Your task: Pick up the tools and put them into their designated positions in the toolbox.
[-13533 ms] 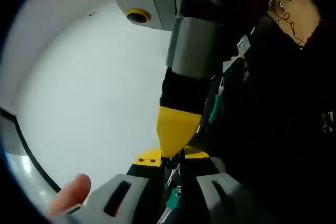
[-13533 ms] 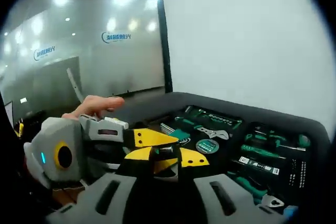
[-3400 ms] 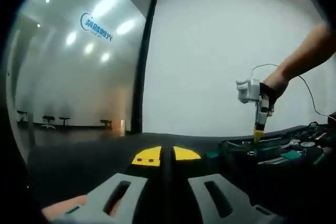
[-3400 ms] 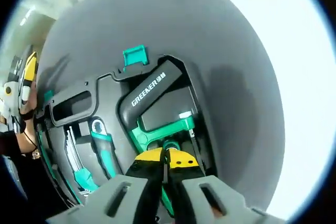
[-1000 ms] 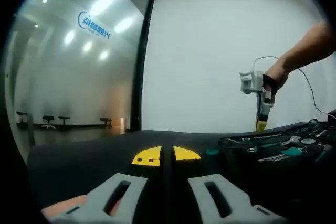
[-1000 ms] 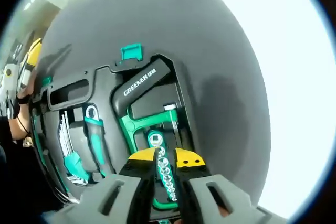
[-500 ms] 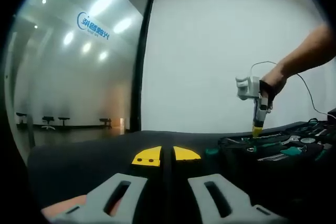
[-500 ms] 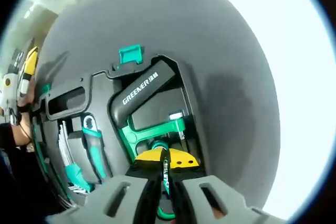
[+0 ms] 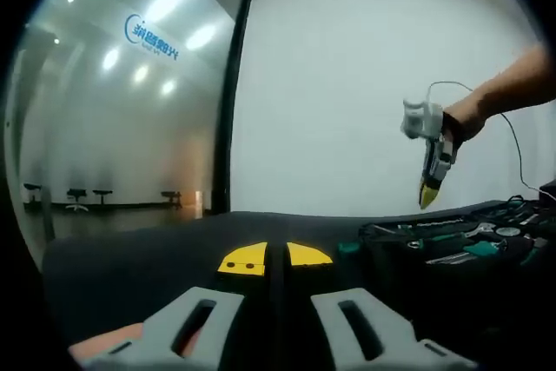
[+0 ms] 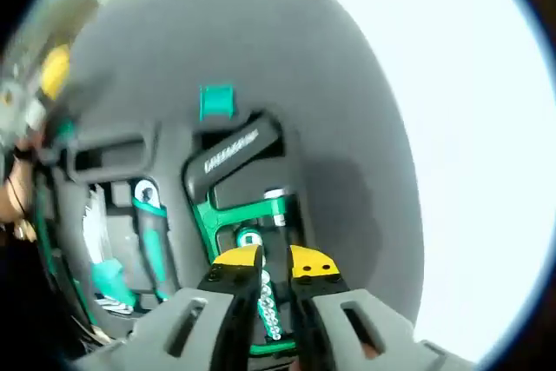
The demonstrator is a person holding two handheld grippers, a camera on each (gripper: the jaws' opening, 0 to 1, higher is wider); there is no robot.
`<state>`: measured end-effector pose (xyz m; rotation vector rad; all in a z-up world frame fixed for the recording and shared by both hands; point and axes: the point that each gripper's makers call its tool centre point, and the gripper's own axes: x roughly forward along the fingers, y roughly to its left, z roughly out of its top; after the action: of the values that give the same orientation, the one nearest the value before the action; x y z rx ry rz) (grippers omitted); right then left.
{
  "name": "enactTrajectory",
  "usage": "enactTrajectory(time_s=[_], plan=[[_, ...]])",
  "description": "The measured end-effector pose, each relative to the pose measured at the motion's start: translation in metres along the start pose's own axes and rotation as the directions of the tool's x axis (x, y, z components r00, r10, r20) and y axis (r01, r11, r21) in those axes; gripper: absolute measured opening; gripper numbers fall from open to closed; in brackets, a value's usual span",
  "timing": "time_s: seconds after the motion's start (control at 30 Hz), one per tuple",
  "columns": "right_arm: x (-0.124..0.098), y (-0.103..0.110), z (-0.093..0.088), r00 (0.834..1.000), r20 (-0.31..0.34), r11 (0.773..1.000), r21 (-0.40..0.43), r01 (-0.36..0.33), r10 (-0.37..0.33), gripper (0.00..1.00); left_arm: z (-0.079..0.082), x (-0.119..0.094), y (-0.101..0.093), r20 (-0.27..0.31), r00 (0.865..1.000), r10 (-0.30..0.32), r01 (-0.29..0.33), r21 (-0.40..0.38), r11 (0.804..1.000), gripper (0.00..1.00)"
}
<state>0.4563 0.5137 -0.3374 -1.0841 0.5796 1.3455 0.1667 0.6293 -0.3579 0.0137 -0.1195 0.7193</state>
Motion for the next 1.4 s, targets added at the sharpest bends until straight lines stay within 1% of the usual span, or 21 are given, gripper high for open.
enactTrajectory(time_s=[0.07,0.13,0.23,0.33,0.43,0.47,0.5,0.57,0.67,0.7,0.73,0.8,0.97,1.03,1.07,1.1,1.13,1.17,1.23,1.3,1.4], plan=[[-0.028,-0.016,-0.003,0.995,0.075,0.998,-0.027,0.064,-0.062,0.09,0.001,0.0,-0.004,0.003,1.0,-0.021,0.021,0.0,1.0,0.1],[-0.07,-0.041,-0.016,0.968,0.145,0.974,-0.069,0.216,-0.204,0.09,0.004,0.0,-0.01,0.021,0.999,-0.047,0.047,-0.004,0.999,0.1],[-0.144,-0.066,-0.048,0.888,0.283,0.924,-0.014,0.383,-0.364,0.09,0.009,-0.002,-0.017,0.036,0.997,-0.072,0.073,-0.008,0.997,0.11],[-0.192,-0.074,-0.082,0.849,0.38,0.93,0.135,0.342,-0.367,0.09,0.012,-0.002,-0.023,0.05,0.994,-0.098,0.099,-0.01,0.995,0.11],[-0.236,-0.085,-0.131,0.786,0.463,0.905,0.316,0.285,-0.409,0.11,0.013,-0.002,-0.028,0.054,0.991,-0.122,0.122,-0.005,0.993,0.11],[-0.241,-0.086,-0.136,0.776,0.476,0.902,0.327,0.282,-0.415,0.12,0.013,-0.002,-0.031,0.057,0.989,-0.137,0.137,-0.003,0.991,0.11],[-0.256,-0.084,-0.15,0.743,0.508,0.89,0.364,0.274,-0.437,0.14,0.013,-0.001,-0.032,0.059,0.988,-0.145,0.146,-0.003,0.989,0.11],[-0.276,-0.077,-0.168,0.702,0.542,0.877,0.397,0.271,-0.462,0.14,0.013,-0.001,-0.035,0.057,0.986,-0.16,0.16,-0.003,0.987,0.11],[-0.319,-0.061,-0.194,0.57,0.627,0.84,0.478,0.255,-0.53,0.15,0.008,0.001,-0.036,0.038,0.983,-0.182,0.182,-0.017,0.983,0.12],[-0.327,-0.052,-0.202,0.544,0.642,0.834,0.495,0.245,-0.541,0.16,0.008,0.001,-0.036,0.036,0.981,-0.19,0.191,-0.023,0.981,0.12],[-0.337,-0.043,-0.213,0.491,0.664,0.818,0.531,0.223,-0.565,0.19,0.007,0.0,-0.041,0.031,0.976,-0.213,0.214,-0.036,0.976,0.12],[-0.343,-0.02,-0.228,0.436,0.712,0.833,0.502,0.232,-0.551,0.23,0.011,-0.004,-0.051,0.056,0.961,-0.271,0.274,-0.058,0.96,0.12],[-0.326,0.02,-0.277,0.386,0.697,0.795,0.559,0.235,-0.605,0.36,0.012,-0.009,-0.061,0.067,0.93,-0.36,0.366,-0.093,0.926,0.12],[-0.321,0.03,-0.298,0.342,0.695,0.768,0.622,0.156,-0.632,0.4,0.012,-0.009,-0.064,0.067,0.924,-0.376,0.381,-0.098,0.919,0.12],[-0.32,0.032,-0.302,0.334,0.697,0.764,0.632,0.133,-0.635,0.45,0.012,-0.011,-0.066,0.067,0.918,-0.391,0.396,-0.102,0.912,0.12],[-0.316,0.042,-0.312,0.321,0.709,0.768,0.63,0.114,-0.628,0.53,0.014,-0.016,-0.076,0.071,0.893,-0.445,0.45,-0.117,0.885,0.12],[-0.317,0.046,-0.316,0.284,0.721,0.77,0.625,0.129,-0.632,0.66,0.015,-0.019,-0.08,0.076,0.881,-0.468,0.474,-0.132,0.871,0.12],[-0.319,0.051,-0.323,0.228,0.724,0.757,0.641,0.127,-0.651,0.73,0.015,-0.019,-0.08,0.076,0.879,-0.471,0.477,-0.119,0.871,0.12],[-0.316,0.058,-0.337,0.191,0.717,0.74,0.666,0.095,-0.67,0.77,0.015,-0.022,-0.084,0.073,0.874,-0.48,0.486,-0.106,0.868,0.13],[-0.314,0.061,-0.351,0.158,0.704,0.721,0.683,0.117,-0.693,0.81,0.016,-0.025,-0.089,0.074,0.866,-0.495,0.5,-0.104,0.86,0.16],[-0.308,0.062,-0.363,0.143,0.704,0.716,0.695,0.065,-0.696,0.84,0.021,-0.028,-0.09,0.098,0.859,-0.502,0.511,-0.115,0.852,0.17]])
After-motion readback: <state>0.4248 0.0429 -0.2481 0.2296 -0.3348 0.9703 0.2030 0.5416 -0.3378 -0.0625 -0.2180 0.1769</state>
